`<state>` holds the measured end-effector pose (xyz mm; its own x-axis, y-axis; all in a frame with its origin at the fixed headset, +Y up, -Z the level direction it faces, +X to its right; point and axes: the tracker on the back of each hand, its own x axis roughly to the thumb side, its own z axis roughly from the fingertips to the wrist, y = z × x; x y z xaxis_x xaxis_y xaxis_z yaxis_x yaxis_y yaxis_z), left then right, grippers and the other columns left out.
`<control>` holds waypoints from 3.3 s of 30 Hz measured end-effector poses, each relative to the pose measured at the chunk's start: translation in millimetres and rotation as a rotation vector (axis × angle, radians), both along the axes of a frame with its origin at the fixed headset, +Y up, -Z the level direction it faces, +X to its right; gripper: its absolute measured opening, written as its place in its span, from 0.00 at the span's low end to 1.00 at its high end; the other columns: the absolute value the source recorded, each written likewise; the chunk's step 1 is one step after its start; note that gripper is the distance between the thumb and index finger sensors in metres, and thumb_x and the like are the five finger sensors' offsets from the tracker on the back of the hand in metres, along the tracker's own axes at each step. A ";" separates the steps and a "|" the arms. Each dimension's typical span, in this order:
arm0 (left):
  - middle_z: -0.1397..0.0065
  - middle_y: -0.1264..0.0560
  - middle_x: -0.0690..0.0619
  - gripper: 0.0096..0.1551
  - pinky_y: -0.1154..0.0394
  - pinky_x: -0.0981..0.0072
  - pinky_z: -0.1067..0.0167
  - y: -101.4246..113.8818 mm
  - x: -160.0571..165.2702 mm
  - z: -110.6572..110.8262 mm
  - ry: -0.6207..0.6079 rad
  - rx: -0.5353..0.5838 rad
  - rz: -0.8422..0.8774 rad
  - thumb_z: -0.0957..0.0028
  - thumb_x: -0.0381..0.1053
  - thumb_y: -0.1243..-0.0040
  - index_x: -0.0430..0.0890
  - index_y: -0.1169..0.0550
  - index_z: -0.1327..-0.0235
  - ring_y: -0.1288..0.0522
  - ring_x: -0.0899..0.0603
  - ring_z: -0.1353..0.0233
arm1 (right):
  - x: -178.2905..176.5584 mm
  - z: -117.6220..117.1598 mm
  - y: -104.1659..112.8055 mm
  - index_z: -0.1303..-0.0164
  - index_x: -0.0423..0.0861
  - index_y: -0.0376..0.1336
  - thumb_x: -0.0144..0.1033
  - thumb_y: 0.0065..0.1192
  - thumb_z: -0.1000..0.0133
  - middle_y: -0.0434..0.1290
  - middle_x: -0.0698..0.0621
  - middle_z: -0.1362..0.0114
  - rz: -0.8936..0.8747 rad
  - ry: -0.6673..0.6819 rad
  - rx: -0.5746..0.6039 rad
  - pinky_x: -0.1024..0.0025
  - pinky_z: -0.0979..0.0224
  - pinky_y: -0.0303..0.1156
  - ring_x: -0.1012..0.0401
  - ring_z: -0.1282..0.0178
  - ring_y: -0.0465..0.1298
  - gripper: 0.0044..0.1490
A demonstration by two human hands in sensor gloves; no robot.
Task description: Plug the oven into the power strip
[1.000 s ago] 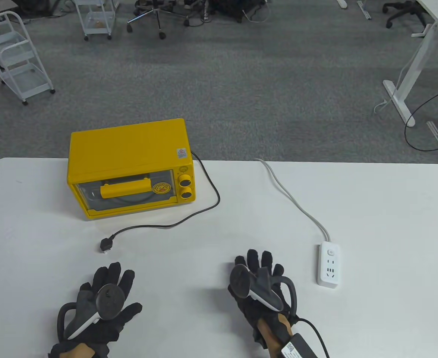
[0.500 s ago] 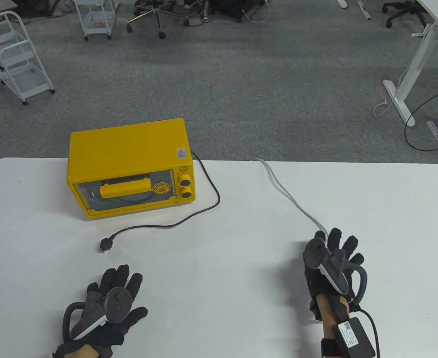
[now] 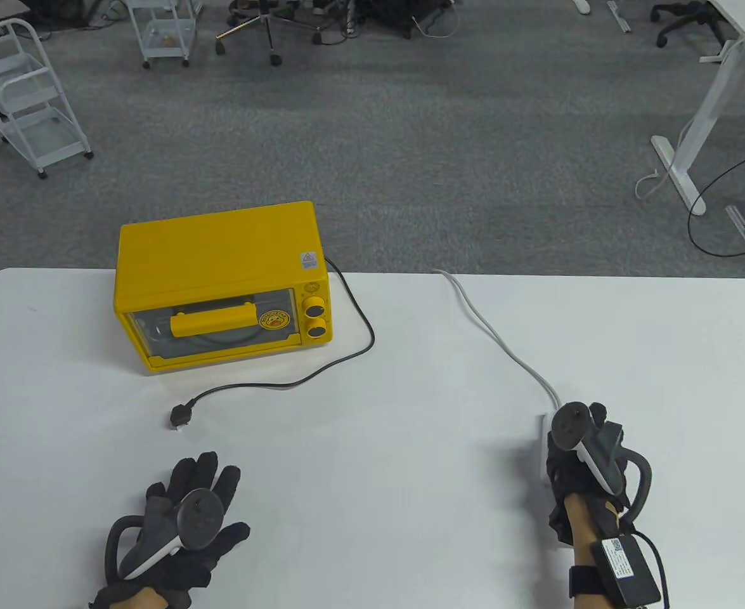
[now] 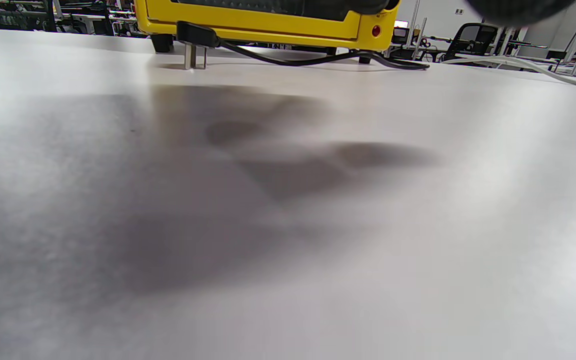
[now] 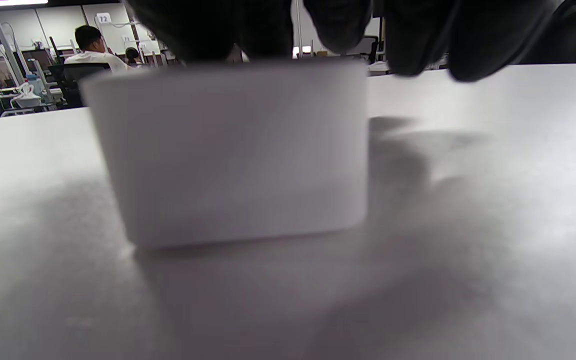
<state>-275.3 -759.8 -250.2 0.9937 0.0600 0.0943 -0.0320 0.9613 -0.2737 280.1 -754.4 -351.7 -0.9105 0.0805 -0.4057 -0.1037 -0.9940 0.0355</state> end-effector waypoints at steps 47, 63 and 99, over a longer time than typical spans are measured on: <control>0.06 0.58 0.56 0.42 0.51 0.29 0.21 25.7 -28.3 -5.6 0.090 0.048 0.118 0.48 0.64 0.53 0.63 0.42 0.16 0.58 0.37 0.09 | -236.1 40.7 7.4 0.23 0.46 0.61 0.45 0.74 0.54 0.73 0.39 0.30 -0.011 0.684 -0.111 0.69 0.41 0.85 0.59 0.43 0.87 0.47; 0.08 0.42 0.68 0.33 0.45 0.31 0.20 57.4 -53.7 -84.4 0.130 0.157 -0.127 0.45 0.47 0.45 0.64 0.31 0.22 0.44 0.39 0.09 | -299.1 46.4 0.2 0.23 0.52 0.62 0.52 0.73 0.56 0.74 0.43 0.33 -0.114 0.691 -0.107 0.66 0.45 0.82 0.59 0.48 0.85 0.48; 0.08 0.52 0.60 0.26 0.26 0.50 0.34 58.6 -20.2 -88.7 0.130 0.155 0.367 0.50 0.56 0.38 0.57 0.21 0.37 0.27 0.48 0.37 | -282.4 44.4 -3.3 0.22 0.53 0.61 0.53 0.72 0.55 0.72 0.44 0.32 -0.149 0.686 -0.105 0.66 0.44 0.81 0.60 0.48 0.84 0.48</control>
